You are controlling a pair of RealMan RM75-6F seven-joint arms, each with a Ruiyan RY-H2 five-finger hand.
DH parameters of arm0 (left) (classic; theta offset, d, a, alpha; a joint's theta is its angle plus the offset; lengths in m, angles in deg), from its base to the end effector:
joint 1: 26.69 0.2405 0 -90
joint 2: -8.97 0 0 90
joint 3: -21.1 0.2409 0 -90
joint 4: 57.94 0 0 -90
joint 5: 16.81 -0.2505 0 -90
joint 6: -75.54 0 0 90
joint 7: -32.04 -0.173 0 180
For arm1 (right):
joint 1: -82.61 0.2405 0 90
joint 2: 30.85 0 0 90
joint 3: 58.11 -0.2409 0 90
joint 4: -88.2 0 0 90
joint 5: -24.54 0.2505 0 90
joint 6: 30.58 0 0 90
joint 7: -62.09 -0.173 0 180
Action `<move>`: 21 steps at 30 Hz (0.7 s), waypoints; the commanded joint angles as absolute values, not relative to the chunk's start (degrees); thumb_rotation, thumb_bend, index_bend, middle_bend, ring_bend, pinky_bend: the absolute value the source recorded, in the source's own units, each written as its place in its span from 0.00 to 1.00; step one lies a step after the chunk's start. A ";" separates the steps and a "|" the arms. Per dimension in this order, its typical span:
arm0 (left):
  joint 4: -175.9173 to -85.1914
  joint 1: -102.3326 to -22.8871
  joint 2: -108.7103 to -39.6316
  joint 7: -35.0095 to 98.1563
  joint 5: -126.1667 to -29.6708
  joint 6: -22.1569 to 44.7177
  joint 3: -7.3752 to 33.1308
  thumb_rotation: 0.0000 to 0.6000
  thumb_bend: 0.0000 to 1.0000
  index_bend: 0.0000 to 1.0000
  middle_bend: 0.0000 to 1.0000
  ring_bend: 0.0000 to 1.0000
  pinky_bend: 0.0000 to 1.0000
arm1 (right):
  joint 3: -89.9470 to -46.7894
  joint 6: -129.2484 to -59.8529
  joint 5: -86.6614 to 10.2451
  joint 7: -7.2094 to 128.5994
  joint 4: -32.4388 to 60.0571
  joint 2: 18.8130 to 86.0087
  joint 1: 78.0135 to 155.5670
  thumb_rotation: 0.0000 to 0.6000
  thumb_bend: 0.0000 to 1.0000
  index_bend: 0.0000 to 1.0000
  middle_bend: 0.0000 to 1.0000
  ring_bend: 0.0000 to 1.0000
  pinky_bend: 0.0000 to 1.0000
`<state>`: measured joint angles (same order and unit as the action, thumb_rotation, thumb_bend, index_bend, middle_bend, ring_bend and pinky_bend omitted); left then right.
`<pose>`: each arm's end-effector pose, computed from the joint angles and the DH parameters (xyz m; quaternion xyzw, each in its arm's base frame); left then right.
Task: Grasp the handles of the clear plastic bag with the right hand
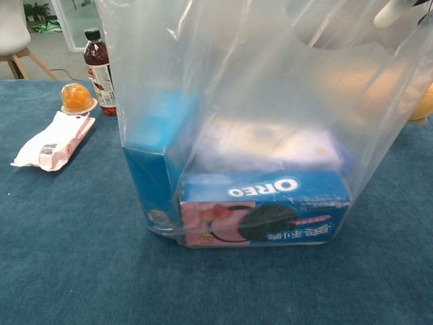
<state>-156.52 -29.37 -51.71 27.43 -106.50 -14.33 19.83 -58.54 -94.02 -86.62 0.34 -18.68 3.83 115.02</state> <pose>-0.2892 0.1922 0.1276 -0.6013 -0.3590 -0.3972 0.5931 -0.1716 -0.2825 0.1477 0.6898 -0.5458 0.4453 0.1674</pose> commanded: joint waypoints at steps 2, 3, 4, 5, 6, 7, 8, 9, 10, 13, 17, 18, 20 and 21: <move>-156.62 -29.28 -51.63 27.53 -106.64 -14.49 19.82 1.00 0.22 0.05 0.12 0.13 0.09 | -57.75 -94.27 -89.92 -5.87 -16.75 6.94 118.49 1.00 0.00 0.00 0.13 0.03 0.12; -156.63 -29.27 -51.59 27.55 -106.60 -14.49 19.82 1.00 0.22 0.05 0.12 0.13 0.09 | -57.64 -94.31 -90.40 -6.49 -16.32 7.54 119.08 1.00 0.00 0.00 0.13 0.03 0.12; -156.65 -29.27 -51.56 27.56 -106.56 -14.46 19.79 1.00 0.22 0.05 0.12 0.13 0.09 | -57.57 -94.33 -90.73 -6.88 -16.00 8.15 119.64 1.00 0.00 0.00 0.13 0.03 0.12; -156.71 -29.30 -51.51 27.56 -106.54 -14.40 19.76 1.00 0.22 0.05 0.12 0.13 0.09 | -57.54 -94.21 -90.96 -7.23 -15.79 8.91 120.39 1.00 0.00 0.00 0.13 0.03 0.12; -156.78 -29.35 -51.48 27.63 -106.58 -14.32 19.76 1.00 0.22 0.05 0.12 0.13 0.09 | -57.60 -94.08 -90.91 -7.43 -15.80 9.47 120.95 1.00 0.00 0.00 0.13 0.03 0.12; -156.91 -29.43 -51.37 27.80 -106.70 -14.19 19.79 1.00 0.22 0.05 0.12 0.13 0.09 | -57.71 -93.72 -90.70 -7.67 -15.92 10.16 121.76 1.00 0.00 0.00 0.14 0.03 0.12; -157.00 -29.48 -51.27 27.91 -106.81 -14.12 19.81 1.00 0.22 0.05 0.12 0.13 0.09 | -57.80 -93.31 -90.60 -7.82 -16.01 10.58 122.46 1.00 0.00 0.00 0.14 0.03 0.12; -157.04 -29.51 -51.20 27.98 -106.92 -14.12 19.81 1.00 0.22 0.05 0.12 0.13 0.09 | -57.94 -92.97 -90.40 -7.92 -16.06 11.02 123.12 1.00 0.00 0.00 0.14 0.03 0.12; -157.07 -29.53 -51.15 28.00 -106.99 -14.15 19.79 1.00 0.22 0.05 0.12 0.13 0.09 | -58.12 -92.60 -90.03 -7.90 -16.10 11.50 123.72 1.00 0.00 0.00 0.14 0.03 0.12; -157.14 -29.39 -50.97 28.12 -107.00 -14.41 19.73 1.00 0.22 0.06 0.12 0.13 0.09 | -58.70 -91.13 -88.68 -7.40 -16.28 13.02 125.67 1.00 0.00 0.00 0.14 0.03 0.12; -156.99 -29.16 -50.88 28.18 -106.79 -14.49 19.81 1.00 0.22 0.05 0.12 0.13 0.09 | -59.24 -90.61 -87.62 -7.67 -16.39 14.97 127.92 1.00 0.00 0.00 0.14 0.03 0.12; -156.99 -29.13 -50.86 28.19 -106.75 -14.48 19.84 1.00 0.22 0.06 0.12 0.13 0.09 | -59.32 -90.50 -87.43 -7.57 -16.42 15.30 128.33 1.00 0.00 0.00 0.14 0.03 0.12; -156.98 -29.07 -50.82 28.24 -106.69 -14.51 19.82 1.00 0.22 0.06 0.12 0.13 0.09 | -59.51 -90.26 -86.89 -7.44 -16.48 16.01 129.25 1.00 0.00 0.00 0.14 0.03 0.12; -156.97 -29.05 -50.80 28.27 -106.69 -14.55 19.81 1.00 0.22 0.06 0.12 0.13 0.09 | -59.55 -90.03 -86.63 -7.36 -16.51 16.27 129.65 1.00 0.00 0.00 0.14 0.03 0.12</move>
